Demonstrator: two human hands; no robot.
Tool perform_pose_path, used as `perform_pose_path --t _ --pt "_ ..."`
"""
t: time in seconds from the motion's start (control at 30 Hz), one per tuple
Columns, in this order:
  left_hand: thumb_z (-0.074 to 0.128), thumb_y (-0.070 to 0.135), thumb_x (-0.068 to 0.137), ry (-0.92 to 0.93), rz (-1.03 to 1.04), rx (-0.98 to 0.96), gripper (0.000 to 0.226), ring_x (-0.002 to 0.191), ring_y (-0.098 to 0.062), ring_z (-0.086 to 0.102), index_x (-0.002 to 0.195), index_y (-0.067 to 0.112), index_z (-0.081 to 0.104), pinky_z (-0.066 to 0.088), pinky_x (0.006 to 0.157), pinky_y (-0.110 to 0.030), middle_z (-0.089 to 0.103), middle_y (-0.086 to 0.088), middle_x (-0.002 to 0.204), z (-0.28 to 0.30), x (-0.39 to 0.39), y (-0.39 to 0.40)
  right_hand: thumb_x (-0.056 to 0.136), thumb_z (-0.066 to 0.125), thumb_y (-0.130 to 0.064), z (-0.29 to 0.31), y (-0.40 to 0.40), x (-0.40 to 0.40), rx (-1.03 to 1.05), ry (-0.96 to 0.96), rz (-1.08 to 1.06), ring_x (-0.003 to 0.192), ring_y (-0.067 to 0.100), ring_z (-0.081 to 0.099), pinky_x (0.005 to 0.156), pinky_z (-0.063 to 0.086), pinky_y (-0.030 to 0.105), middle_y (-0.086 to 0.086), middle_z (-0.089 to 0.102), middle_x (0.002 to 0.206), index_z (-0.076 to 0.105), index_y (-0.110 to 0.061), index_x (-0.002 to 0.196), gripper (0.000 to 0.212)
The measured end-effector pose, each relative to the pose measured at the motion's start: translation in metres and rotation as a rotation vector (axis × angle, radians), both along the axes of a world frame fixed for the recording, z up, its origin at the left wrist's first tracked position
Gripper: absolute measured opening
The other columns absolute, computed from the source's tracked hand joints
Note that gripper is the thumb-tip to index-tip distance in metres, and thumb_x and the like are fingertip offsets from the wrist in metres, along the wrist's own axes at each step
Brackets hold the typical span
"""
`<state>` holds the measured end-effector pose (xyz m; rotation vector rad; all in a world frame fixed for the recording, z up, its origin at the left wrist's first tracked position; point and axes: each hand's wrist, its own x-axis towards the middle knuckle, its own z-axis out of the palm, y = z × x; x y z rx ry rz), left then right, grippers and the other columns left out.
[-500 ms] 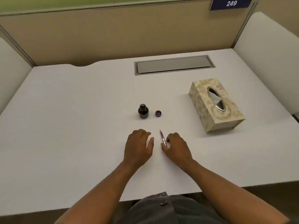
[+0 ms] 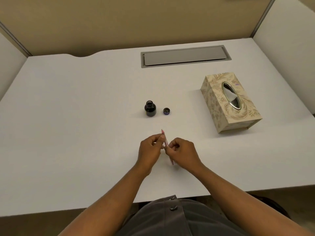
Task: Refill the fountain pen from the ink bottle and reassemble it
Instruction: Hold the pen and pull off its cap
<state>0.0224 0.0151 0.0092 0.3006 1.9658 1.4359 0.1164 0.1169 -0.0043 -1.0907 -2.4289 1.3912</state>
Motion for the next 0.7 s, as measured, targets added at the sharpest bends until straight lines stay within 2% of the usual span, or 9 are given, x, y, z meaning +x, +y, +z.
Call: perform_pose_path --t 0.07,0.13,0.2,0.3,0.4,0.5,0.57,0.7 --pt "0.062 0.034 0.09 -0.128 0.011 0.058 0.017 0.078 -0.009 0.068 0.091 0.02 0.073 0.048 0.064 -0.024 0.074 0.004 0.088 0.006 -0.006 0.001 0.079 0.07 -0.032 0.005 -0.002 0.001 -0.063 0.009 0.014 0.056 -0.001 0.06 0.053 0.044 0.01 -0.012 0.065 0.062 0.063 -0.025 0.07 0.013" --pt "0.066 0.03 0.088 -0.214 0.011 0.093 0.016 0.075 -0.011 0.066 0.091 0.016 0.074 0.046 0.068 -0.03 0.074 0.0 0.086 0.008 -0.011 0.002 0.081 0.069 -0.03 0.013 -0.002 0.002 -0.151 0.0 0.008 0.059 0.002 0.064 0.059 0.051 0.018 -0.009 0.069 0.064 0.064 -0.021 0.074 0.013" --pt "0.066 0.026 0.087 -0.331 0.002 0.147 0.016 0.074 -0.013 0.064 0.094 0.013 0.073 0.044 0.071 -0.032 0.073 -0.002 0.085 0.01 -0.015 0.004 0.085 0.066 -0.031 0.022 -0.002 0.004 -0.361 0.014 0.007 0.063 0.012 0.071 0.06 0.055 0.026 -0.002 0.075 0.07 0.064 -0.016 0.083 0.015" --pt "0.061 0.022 0.091 -0.447 0.0 0.205 0.017 0.075 -0.011 0.064 0.098 0.012 0.072 0.046 0.07 -0.029 0.073 -0.002 0.086 0.012 -0.021 0.006 0.093 0.058 -0.033 0.034 0.002 0.008 -0.677 0.03 0.038 0.07 0.017 0.072 0.063 0.053 0.028 0.006 0.077 0.082 0.066 -0.014 0.096 0.021" --pt "0.054 0.017 0.095 -0.53 0.012 0.252 0.019 0.079 -0.014 0.066 0.101 0.01 0.071 0.051 0.065 -0.03 0.073 -0.004 0.089 0.013 -0.024 0.007 0.1 0.047 -0.031 0.038 0.005 0.013 -0.861 0.032 0.092 0.079 0.018 0.071 0.07 0.054 0.028 0.01 0.076 0.095 0.07 -0.017 0.107 0.028" --pt "0.052 0.015 0.096 -0.561 -0.005 0.234 0.02 0.079 -0.012 0.065 0.1 0.011 0.071 0.049 0.072 -0.03 0.074 -0.002 0.088 0.014 -0.025 0.007 0.101 0.045 -0.027 0.038 0.006 0.017 -0.936 0.031 0.101 0.085 0.022 0.072 0.074 0.056 0.03 0.012 0.076 0.099 0.069 -0.013 0.109 0.029" --pt "0.052 0.014 0.095 -0.538 -0.008 0.22 0.019 0.081 -0.011 0.064 0.1 0.011 0.07 0.045 0.076 -0.028 0.074 0.0 0.086 0.013 -0.024 0.008 0.1 0.049 -0.024 0.038 0.006 0.018 -0.906 0.022 0.078 0.086 0.022 0.072 0.075 0.056 0.031 0.012 0.076 0.098 0.07 -0.009 0.106 0.027" --pt "0.051 0.013 0.096 -0.501 0.008 0.211 0.018 0.082 -0.01 0.063 0.096 0.011 0.069 0.044 0.075 -0.024 0.074 -0.001 0.084 0.013 -0.024 0.012 0.097 0.055 -0.024 0.037 0.006 0.016 -0.812 0.005 0.036 0.082 0.02 0.073 0.072 0.056 0.028 0.009 0.078 0.091 0.072 -0.011 0.099 0.022"
